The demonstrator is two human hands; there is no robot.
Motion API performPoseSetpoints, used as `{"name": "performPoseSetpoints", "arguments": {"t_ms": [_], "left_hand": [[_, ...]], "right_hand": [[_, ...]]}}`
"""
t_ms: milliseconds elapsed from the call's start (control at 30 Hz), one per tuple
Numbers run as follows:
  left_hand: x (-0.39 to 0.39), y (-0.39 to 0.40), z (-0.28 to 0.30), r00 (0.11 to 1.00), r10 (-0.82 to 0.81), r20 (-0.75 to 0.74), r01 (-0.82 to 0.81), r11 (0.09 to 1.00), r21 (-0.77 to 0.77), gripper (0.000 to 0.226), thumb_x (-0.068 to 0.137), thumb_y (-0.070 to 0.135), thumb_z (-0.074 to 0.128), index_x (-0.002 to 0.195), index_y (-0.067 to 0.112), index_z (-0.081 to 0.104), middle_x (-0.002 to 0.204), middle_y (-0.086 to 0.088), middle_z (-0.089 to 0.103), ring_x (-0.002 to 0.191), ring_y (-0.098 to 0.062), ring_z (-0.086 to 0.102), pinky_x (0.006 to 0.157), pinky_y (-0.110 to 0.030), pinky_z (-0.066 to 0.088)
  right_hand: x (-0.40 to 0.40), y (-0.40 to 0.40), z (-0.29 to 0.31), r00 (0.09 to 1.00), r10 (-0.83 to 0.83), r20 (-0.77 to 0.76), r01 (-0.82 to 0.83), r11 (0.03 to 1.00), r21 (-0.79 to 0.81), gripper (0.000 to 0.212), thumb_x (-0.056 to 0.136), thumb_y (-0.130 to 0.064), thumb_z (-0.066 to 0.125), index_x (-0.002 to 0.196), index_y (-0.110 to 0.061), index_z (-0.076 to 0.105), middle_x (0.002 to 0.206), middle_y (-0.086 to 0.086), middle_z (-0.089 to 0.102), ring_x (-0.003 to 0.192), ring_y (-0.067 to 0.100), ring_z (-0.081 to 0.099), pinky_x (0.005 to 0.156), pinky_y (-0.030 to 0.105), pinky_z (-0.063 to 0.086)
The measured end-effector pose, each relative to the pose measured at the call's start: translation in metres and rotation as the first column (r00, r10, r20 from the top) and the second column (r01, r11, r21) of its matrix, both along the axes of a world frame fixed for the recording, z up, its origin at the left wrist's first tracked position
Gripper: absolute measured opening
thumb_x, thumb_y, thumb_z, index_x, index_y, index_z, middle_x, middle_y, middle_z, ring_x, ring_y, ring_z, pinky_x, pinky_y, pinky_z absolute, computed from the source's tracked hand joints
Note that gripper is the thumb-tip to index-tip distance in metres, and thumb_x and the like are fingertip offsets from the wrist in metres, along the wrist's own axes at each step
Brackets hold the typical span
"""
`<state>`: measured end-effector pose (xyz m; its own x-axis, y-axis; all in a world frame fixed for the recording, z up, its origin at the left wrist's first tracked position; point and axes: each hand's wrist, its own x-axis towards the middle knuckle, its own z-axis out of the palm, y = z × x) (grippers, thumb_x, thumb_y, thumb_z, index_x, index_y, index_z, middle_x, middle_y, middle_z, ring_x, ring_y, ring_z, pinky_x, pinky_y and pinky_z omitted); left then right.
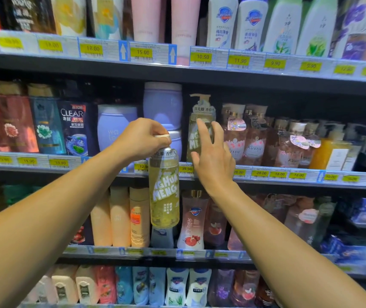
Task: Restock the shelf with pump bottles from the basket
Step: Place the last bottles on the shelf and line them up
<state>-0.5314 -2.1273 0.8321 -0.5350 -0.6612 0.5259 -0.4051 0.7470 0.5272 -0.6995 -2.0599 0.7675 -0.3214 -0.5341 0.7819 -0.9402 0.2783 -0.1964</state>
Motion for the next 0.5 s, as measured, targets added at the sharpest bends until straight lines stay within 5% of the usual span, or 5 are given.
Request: {"name": "performPoseSetpoints", "arguments": {"t_ms": [167, 500], "left_hand": [[0.002, -0.001, -0.002, 1.000, -0.016, 0.009, 0.016, 1.000, -0.002, 0.024, 0.085, 0.021, 0.063, 0.061, 0.021, 0.065, 0.060, 0.008, 0.061, 0.056, -0.006, 0.049, 0.054, -0.023, 0.039], [0.007, -0.008, -0.005, 0.998, -0.058, 0.020, 0.058, 0.998, -0.022, 0.020, 0.085, 0.022, 0.063, 0.069, 0.011, 0.069, 0.068, -0.006, 0.065, 0.062, -0.014, 0.050, 0.061, -0.029, 0.043]], "right_hand": [[-0.006, -0.008, 0.005, 0.994, -0.066, -0.084, 0.070, 0.996, 0.047, 0.094, 0.083, -0.010, 0.068, 0.150, -0.040, 0.010, 0.158, 0.003, 0.010, 0.082, 0.032, 0.055, 0.054, 0.036, 0.036], [-0.009, -0.029, 0.009, 0.988, -0.121, -0.099, 0.129, 0.989, 0.077, 0.080, 0.079, -0.003, 0.070, 0.141, -0.029, 0.025, 0.151, 0.012, 0.016, 0.064, 0.031, 0.047, 0.049, 0.035, 0.033]]}}
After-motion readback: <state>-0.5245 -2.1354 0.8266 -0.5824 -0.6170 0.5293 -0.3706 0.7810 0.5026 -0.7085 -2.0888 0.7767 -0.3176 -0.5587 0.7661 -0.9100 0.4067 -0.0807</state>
